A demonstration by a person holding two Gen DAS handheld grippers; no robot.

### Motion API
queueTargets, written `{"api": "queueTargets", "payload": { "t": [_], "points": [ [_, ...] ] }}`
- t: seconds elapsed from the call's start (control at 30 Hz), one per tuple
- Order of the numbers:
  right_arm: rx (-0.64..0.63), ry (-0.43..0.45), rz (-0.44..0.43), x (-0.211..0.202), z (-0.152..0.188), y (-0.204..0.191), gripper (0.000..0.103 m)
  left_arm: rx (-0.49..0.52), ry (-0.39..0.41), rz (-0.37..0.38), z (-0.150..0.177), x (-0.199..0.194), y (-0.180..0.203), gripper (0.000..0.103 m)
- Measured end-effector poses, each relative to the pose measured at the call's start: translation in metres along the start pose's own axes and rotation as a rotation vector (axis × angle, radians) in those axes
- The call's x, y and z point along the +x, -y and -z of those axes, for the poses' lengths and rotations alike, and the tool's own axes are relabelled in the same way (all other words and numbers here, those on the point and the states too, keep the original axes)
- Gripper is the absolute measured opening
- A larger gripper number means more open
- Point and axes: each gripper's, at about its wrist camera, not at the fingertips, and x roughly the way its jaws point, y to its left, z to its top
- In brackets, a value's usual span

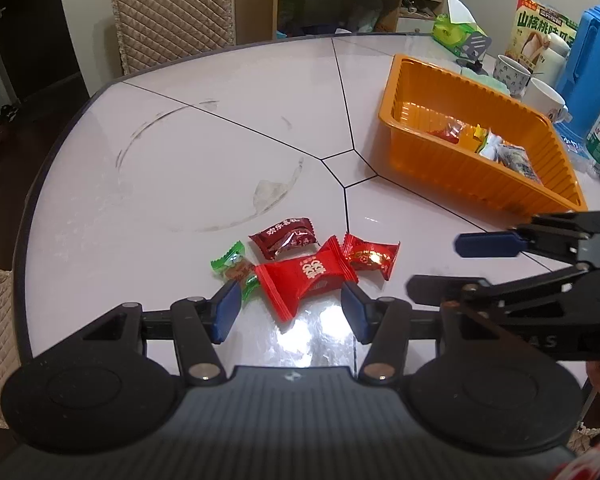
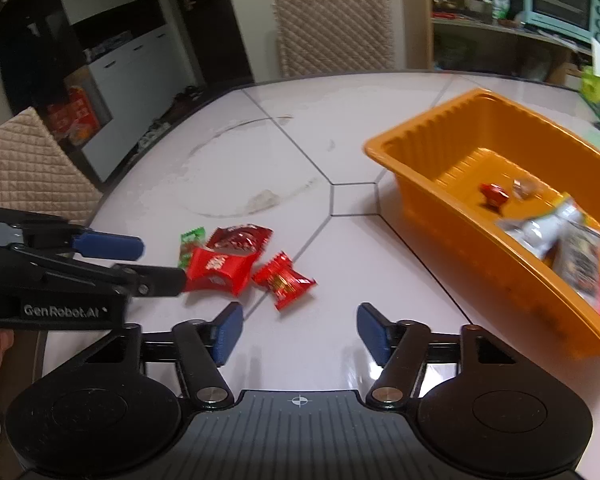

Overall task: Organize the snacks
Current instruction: 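Grasp the small red candy packet with the right gripper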

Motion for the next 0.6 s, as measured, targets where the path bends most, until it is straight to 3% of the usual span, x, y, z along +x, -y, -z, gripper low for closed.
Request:
{"api": "queueTargets", "payload": {
  "t": [0.6],
  "points": [
    [-0.223,-0.043,-0.042,0.054,-0.018,-0.011,0.042,0.028,-0.033,0.003,-0.008,0.023,-0.009,0.051]
  ]
}}
